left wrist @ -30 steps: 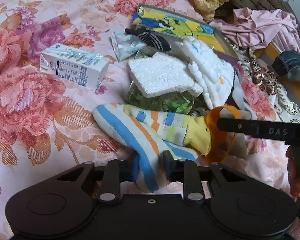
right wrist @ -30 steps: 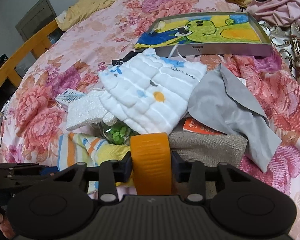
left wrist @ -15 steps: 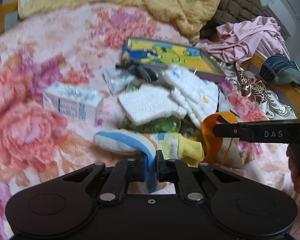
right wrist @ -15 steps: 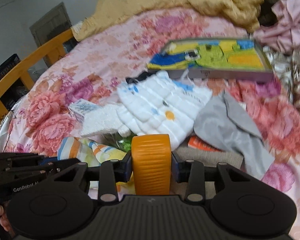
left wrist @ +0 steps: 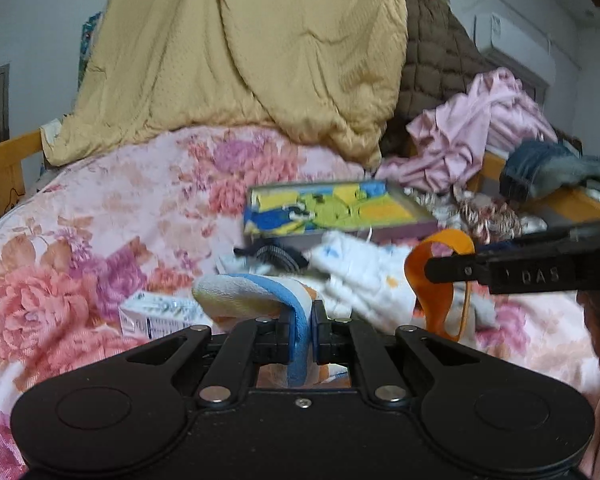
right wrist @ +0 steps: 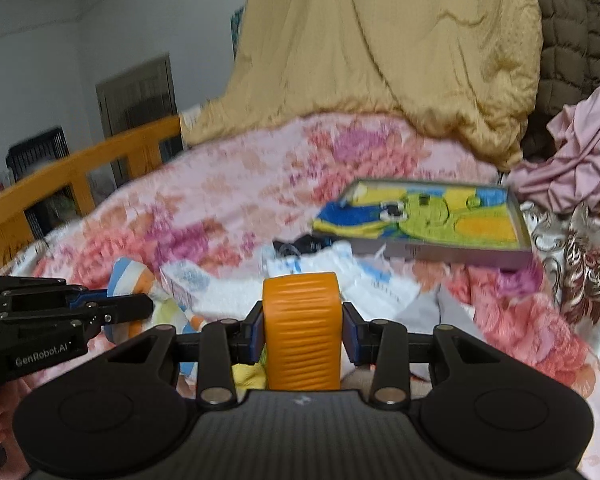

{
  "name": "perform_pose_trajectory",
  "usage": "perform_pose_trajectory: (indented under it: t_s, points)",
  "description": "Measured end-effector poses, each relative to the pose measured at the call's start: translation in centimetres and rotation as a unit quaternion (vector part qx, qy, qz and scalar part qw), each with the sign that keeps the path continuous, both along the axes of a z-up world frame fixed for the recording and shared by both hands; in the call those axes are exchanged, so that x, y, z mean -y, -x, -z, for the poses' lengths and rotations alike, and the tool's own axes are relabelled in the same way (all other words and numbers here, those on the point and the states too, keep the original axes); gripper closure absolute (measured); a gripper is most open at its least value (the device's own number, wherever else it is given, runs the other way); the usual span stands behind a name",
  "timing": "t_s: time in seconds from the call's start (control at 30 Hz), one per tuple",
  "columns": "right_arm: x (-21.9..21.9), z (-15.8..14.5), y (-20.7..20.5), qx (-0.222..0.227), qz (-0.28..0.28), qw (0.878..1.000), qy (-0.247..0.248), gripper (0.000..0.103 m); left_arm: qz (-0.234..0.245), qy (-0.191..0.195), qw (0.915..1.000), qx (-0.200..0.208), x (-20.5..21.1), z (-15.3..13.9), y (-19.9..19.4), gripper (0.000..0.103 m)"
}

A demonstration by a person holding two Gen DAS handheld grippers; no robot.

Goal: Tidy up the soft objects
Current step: 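Carry the striped towel with the left tool while the right carries the band to the tray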

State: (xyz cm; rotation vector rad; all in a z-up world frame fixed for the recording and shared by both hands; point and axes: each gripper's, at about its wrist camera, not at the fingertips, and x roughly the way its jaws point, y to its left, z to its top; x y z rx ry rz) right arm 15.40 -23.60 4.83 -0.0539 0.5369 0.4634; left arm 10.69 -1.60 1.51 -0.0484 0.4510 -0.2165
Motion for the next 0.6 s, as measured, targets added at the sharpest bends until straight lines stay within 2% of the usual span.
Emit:
perform_pose_trajectory:
  t_s: [0.3,0.47,0.6]
  points:
    - [0.8,-1.5,0.5,0.061,-0.002,0.998,-0.022,0.061,0.005,0.035,0.9992,0.019,-0.2,-3.8,-0.9,0.096]
    - [1.4,-2.0,-1.1,0.075,0.006,0.997,-0.036,0.061,0.019,0.041,0.9985,0.031,0.5,-6.3,-2.9,0.096]
    - [2.5,-2.3,-3.2,0.079,0.024,0.995,-0.058,0.062,0.026,0.063,0.9972,0.031,0.9,-8.3,-5.2,0.096]
